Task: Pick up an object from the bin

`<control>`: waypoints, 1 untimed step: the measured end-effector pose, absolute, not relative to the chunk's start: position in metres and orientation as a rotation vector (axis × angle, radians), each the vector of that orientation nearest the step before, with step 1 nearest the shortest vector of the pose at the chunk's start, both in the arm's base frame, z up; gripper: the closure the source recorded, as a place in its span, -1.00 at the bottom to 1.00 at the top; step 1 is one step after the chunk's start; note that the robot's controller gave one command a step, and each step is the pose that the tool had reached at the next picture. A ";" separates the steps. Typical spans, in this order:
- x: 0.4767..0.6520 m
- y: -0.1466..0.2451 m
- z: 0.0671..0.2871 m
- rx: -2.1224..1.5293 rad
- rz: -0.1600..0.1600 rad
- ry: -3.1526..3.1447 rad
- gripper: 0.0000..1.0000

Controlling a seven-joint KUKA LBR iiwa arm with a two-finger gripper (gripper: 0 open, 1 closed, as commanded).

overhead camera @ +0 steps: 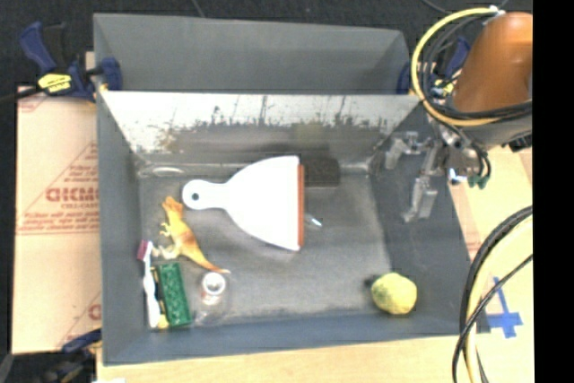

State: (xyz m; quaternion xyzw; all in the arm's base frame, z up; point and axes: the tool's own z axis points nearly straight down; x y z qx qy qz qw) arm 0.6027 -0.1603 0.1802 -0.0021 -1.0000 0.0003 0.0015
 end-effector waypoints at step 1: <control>0.604 -0.160 0.186 0.001 0.004 -3.147 -1.00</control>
Offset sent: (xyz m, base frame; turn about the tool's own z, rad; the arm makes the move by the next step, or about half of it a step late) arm 0.0472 0.0536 -0.1102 -0.0500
